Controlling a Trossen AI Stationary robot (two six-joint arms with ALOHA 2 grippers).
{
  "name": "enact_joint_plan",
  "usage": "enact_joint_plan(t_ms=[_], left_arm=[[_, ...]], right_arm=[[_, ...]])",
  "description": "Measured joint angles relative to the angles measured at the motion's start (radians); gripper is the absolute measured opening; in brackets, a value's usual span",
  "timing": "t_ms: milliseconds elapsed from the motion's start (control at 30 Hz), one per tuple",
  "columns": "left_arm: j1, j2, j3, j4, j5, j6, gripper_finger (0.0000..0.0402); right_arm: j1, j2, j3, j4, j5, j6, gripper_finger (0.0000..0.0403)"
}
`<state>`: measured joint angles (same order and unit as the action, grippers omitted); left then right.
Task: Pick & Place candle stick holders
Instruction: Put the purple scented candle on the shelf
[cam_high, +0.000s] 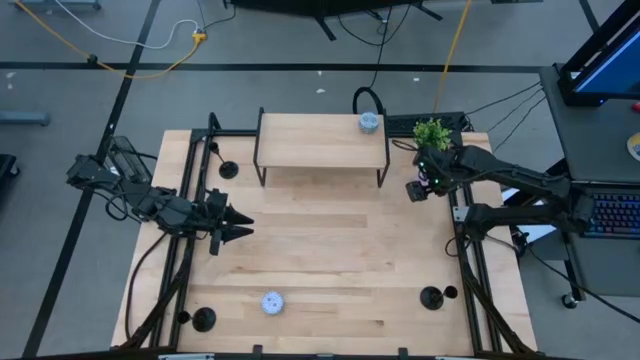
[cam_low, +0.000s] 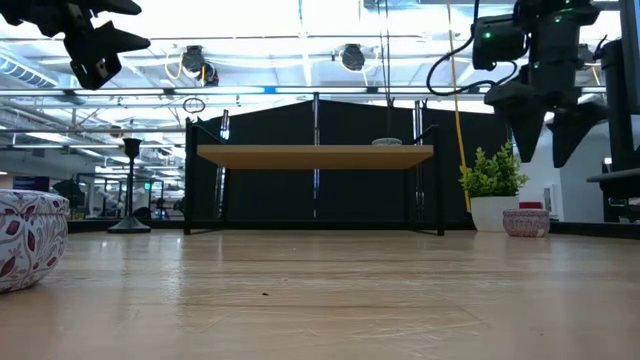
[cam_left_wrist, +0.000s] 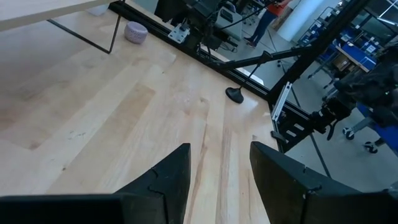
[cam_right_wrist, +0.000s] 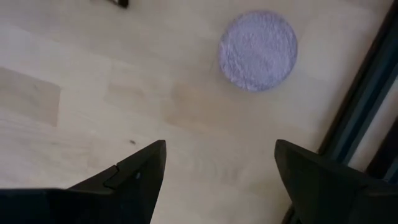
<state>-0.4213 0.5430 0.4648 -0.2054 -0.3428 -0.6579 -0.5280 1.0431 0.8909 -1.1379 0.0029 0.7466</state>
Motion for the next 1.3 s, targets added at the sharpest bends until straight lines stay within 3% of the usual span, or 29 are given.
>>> enact_joint_plan(t_ms=[267, 633, 1067, 1300], left_arm=[[0.0, 0.0, 0.0, 0.0, 0.0, 0.0, 0.017], [0.0, 0.0, 0.0, 0.0, 0.0, 0.029, 0.017], [0.0, 0.0, 0.0, 0.0, 0.0, 0.035, 0.017], [0.0, 0.0, 0.0, 0.0, 0.0, 0.034, 0.017]], right_arm=[[-0.03, 0.0, 0.0, 0.056, 0.139, -0.01, 0.0319], [-0.029, 0.0, 0.0, 0.099, 0.127, 0.009, 0.0321], [-0.029, 0.0, 0.0, 0.102, 0.131, -0.037, 0.0386], [-0.029, 0.001, -0.113, 0.207, 0.129, -0.051, 0.0398]])
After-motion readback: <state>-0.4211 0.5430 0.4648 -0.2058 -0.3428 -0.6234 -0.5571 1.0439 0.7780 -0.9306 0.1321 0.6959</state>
